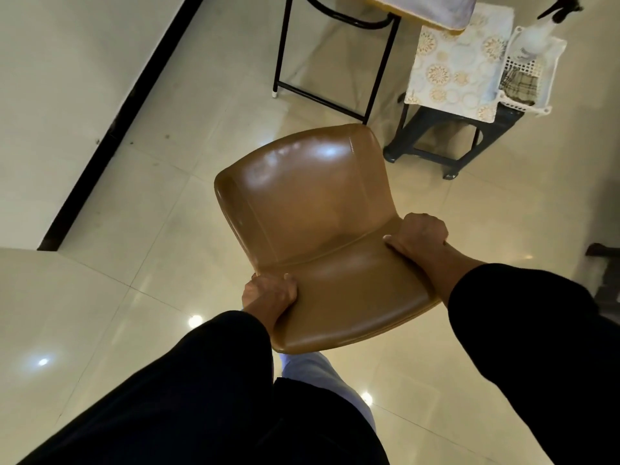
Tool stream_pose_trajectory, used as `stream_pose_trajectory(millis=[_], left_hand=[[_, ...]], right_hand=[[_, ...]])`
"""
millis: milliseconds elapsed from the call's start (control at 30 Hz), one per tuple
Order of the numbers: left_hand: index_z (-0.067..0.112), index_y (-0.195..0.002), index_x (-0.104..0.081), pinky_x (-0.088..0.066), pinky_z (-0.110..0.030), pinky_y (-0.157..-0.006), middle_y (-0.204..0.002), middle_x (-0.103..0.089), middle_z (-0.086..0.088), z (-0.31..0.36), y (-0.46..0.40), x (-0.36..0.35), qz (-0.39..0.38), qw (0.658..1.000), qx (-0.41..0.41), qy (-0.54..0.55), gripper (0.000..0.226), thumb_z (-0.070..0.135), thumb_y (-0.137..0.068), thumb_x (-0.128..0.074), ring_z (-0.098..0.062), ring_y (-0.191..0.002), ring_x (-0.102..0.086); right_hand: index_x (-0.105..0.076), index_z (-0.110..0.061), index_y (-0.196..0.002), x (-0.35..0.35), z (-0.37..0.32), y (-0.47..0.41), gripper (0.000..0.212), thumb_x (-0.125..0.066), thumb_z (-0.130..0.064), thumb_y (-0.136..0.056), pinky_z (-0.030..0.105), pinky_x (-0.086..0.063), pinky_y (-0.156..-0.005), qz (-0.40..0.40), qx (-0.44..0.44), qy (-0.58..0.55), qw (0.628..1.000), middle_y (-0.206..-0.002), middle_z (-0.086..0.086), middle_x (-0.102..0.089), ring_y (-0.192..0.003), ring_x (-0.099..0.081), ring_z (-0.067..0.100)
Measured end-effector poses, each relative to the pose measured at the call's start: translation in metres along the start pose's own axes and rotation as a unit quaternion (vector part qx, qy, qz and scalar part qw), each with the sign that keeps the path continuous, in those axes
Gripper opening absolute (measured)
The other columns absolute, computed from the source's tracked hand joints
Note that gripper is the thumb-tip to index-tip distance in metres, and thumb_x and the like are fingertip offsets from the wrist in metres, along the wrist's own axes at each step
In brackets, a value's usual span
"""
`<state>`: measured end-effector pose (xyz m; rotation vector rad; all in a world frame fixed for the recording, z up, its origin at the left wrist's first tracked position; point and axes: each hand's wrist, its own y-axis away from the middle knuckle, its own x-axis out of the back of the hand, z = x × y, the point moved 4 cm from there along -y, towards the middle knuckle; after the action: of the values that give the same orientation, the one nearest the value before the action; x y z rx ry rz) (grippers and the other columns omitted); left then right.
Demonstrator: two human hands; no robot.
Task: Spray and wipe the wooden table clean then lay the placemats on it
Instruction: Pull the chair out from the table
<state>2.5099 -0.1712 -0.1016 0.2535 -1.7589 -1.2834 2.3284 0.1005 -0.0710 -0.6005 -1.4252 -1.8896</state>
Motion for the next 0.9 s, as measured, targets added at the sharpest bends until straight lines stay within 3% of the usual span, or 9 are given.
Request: stream_pose_trajectory(millis=[67,400,567,733,900], left_hand=[[0.011,-0.139,-0.062,-0.048,-0.039,-0.099,-0.141,-0.064,-0.014,0.001,0.005,0.014,0.011,1.0,-0.013,-0.006,0.07,0.061,-0.101,-0.03,-0.037,-0.127,-0.062],[0.012,-0.143,-0.059,-0.049,-0.038,-0.105,-0.146,-0.061,-0.012,0.004,0.016,0.092,0.064,0.996,-0.034,-0.048,0.059,0.052,-0.105,-0.039,-0.034,-0.132,-0.059],[0.017,-0.132,-0.064,-0.047,-0.034,-0.083,-0.123,-0.067,-0.007,0.016,0.004,0.155,0.083,0.994,-0.06,-0.037,0.045,0.04,-0.097,-0.051,-0.026,-0.098,-0.057],[0.016,-0.133,-0.061,-0.043,-0.034,-0.083,-0.132,-0.067,-0.009,0.029,-0.024,0.219,0.09,0.988,-0.103,-0.066,0.045,0.038,-0.095,-0.056,-0.031,-0.116,-0.063],[0.018,-0.134,-0.063,-0.046,-0.035,-0.082,-0.128,-0.068,-0.009,0.037,-0.073,0.287,0.094,0.981,-0.131,-0.108,0.047,0.041,-0.093,-0.057,-0.027,-0.099,-0.058]], right_hand=[[-0.063,-0.017,-0.115,0.009,-0.002,0.003,0.059,-0.066,-0.069,-0.088,0.041,-0.057,-0.085,0.005,0.002,-0.01,1.0,-0.096,0.004,-0.061,-0.087,-0.06,0.025],[-0.062,-0.02,-0.113,0.043,-0.013,0.024,0.05,-0.068,-0.063,-0.088,0.039,-0.058,-0.086,0.015,-0.016,-0.095,0.995,-0.101,0.002,-0.066,-0.095,-0.066,0.025],[-0.066,-0.021,-0.118,0.062,-0.032,0.022,0.036,-0.067,-0.046,-0.092,0.037,-0.056,-0.084,0.015,-0.047,-0.142,0.989,-0.101,0.002,-0.066,-0.1,-0.068,0.025],[-0.066,-0.019,-0.119,0.089,-0.064,0.011,0.03,-0.064,-0.035,-0.093,0.038,-0.056,-0.087,0.009,-0.08,-0.182,0.98,-0.104,0.003,-0.067,-0.103,-0.068,0.025],[-0.067,-0.02,-0.115,0.11,-0.111,0.0,0.027,-0.065,-0.032,-0.091,0.037,-0.057,-0.085,-0.006,-0.122,-0.231,0.965,-0.102,0.002,-0.067,-0.101,-0.068,0.024]])
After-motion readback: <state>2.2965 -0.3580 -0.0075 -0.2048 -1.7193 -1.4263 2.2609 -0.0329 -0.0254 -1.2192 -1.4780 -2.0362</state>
